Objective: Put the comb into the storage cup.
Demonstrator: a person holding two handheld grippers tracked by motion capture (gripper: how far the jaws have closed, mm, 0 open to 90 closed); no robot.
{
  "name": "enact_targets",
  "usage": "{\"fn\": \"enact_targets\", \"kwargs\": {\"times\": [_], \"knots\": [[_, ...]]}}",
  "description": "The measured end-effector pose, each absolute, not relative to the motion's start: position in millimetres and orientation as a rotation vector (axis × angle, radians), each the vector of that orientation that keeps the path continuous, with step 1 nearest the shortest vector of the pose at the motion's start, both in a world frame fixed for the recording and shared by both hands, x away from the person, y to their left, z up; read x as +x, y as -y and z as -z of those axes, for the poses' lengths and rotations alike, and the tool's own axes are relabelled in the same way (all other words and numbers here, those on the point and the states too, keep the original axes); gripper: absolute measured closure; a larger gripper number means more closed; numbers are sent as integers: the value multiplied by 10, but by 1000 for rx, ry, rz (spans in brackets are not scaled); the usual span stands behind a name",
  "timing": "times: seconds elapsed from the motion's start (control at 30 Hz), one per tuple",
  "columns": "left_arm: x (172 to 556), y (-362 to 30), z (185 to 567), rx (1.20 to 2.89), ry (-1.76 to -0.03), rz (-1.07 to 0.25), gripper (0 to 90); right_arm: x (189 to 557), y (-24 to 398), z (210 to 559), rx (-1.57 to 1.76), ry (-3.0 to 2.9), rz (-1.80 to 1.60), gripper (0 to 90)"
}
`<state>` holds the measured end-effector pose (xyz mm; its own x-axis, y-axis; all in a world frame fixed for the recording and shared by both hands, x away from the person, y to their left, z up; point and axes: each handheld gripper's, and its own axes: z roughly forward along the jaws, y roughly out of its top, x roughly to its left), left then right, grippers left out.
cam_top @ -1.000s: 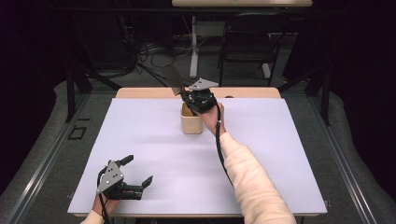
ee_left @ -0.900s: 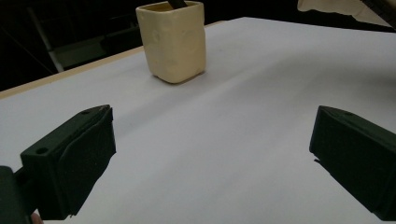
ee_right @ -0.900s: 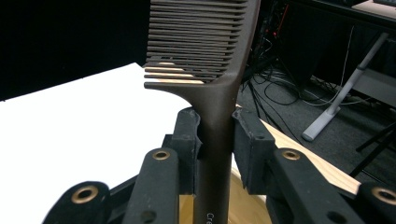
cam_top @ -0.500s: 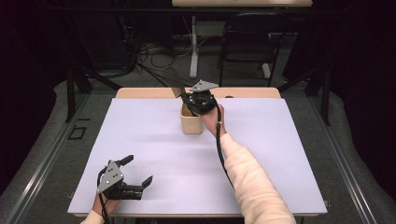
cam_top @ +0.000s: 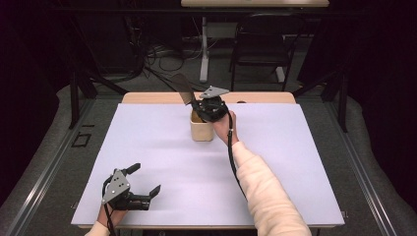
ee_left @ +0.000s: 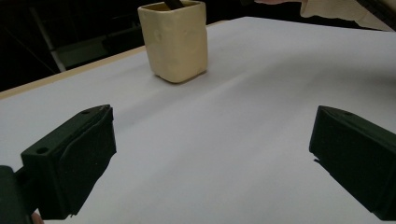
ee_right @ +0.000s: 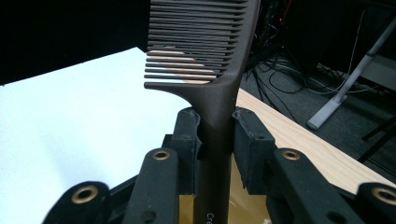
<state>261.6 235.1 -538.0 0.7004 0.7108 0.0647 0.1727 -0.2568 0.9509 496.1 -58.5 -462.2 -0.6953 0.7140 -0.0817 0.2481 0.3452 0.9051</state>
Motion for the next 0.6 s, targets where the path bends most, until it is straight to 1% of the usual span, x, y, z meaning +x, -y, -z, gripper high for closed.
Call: {"fn": "enact_targets", "kwargs": {"times": [0.6], "knots": [[2619,-2351,5381,1796,-700,-606,7,4966,592,4672,829,-2180,-1267,716]]}}
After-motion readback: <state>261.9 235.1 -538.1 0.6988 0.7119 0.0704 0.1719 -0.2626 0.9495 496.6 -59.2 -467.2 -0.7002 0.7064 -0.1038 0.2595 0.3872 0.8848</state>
